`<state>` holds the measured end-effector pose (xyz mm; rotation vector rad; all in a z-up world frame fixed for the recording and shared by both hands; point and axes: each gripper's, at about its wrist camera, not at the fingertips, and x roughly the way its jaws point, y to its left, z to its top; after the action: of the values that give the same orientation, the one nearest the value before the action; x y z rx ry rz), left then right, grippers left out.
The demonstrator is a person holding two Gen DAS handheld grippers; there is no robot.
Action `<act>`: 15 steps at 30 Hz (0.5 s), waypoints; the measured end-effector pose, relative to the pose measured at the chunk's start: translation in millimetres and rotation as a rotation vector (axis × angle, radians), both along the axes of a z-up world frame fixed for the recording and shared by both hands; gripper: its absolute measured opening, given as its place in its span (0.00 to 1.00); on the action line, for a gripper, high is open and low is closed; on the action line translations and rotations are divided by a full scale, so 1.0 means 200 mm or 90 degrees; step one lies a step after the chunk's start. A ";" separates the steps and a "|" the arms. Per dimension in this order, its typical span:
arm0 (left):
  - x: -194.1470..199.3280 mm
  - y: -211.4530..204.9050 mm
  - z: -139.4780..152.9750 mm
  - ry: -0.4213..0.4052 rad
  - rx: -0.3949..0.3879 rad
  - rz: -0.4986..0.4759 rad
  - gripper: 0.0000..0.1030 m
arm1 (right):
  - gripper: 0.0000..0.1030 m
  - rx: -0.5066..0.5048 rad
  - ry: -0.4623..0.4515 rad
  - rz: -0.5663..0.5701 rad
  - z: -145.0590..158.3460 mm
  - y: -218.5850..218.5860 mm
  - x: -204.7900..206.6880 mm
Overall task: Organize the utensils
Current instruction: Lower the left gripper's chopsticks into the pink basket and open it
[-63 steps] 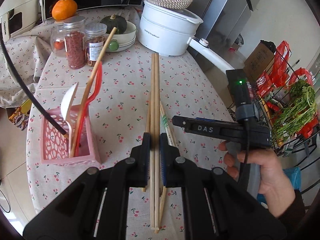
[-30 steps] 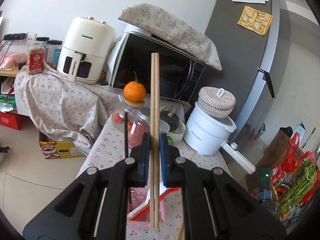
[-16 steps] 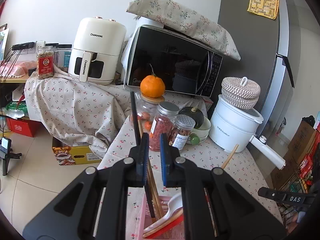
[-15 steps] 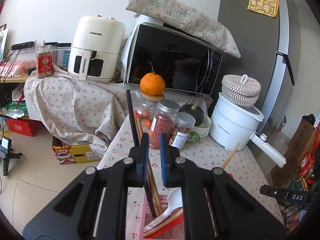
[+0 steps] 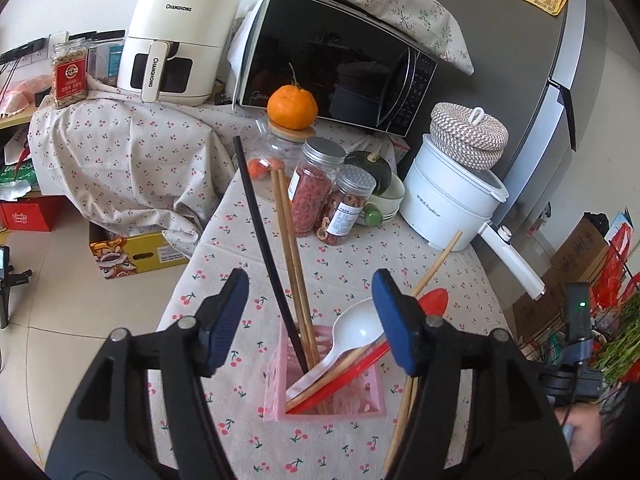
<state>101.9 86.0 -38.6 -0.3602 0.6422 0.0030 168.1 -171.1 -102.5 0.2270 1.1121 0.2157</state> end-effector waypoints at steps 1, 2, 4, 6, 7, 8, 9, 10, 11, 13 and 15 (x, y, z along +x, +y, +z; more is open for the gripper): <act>-0.01 0.01 0.00 0.005 -0.004 -0.004 0.64 | 0.26 -0.014 0.015 0.001 -0.04 0.00 0.02; -0.02 0.02 0.01 0.011 -0.006 -0.005 0.65 | 0.30 -0.031 0.025 -0.001 -0.09 0.01 0.04; -0.03 0.03 0.01 0.021 -0.012 -0.007 0.66 | 0.30 -0.070 0.042 -0.002 -0.16 0.02 0.07; -0.05 0.05 0.01 0.031 -0.018 -0.009 0.67 | 0.30 -0.094 0.056 -0.001 -0.22 0.03 0.10; -0.05 0.05 0.00 0.035 -0.019 -0.011 0.67 | 0.30 -0.102 0.063 0.000 -0.25 0.04 0.11; -0.06 0.06 0.00 0.038 -0.021 -0.014 0.68 | 0.30 -0.112 0.069 0.000 -0.27 0.05 0.12; -0.06 0.06 0.00 0.042 -0.021 -0.017 0.68 | 0.30 -0.125 0.072 0.001 -0.29 0.06 0.13; -0.06 0.06 0.00 0.047 -0.022 -0.020 0.68 | 0.29 -0.140 0.075 0.006 -0.31 0.08 0.14; -0.06 0.06 -0.01 0.051 -0.024 -0.022 0.68 | 0.22 -0.161 0.063 0.011 -0.31 0.10 0.14; -0.07 0.07 -0.01 0.059 -0.030 -0.026 0.68 | 0.07 -0.186 0.049 0.031 -0.31 0.14 0.14; -0.08 0.08 0.00 0.064 -0.040 -0.032 0.68 | 0.05 -0.184 0.034 0.025 -0.30 0.15 0.13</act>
<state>86.9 101.2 -39.2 -0.4059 0.7513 -0.0467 193.5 -141.9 -162.9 -0.0463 1.1861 0.0823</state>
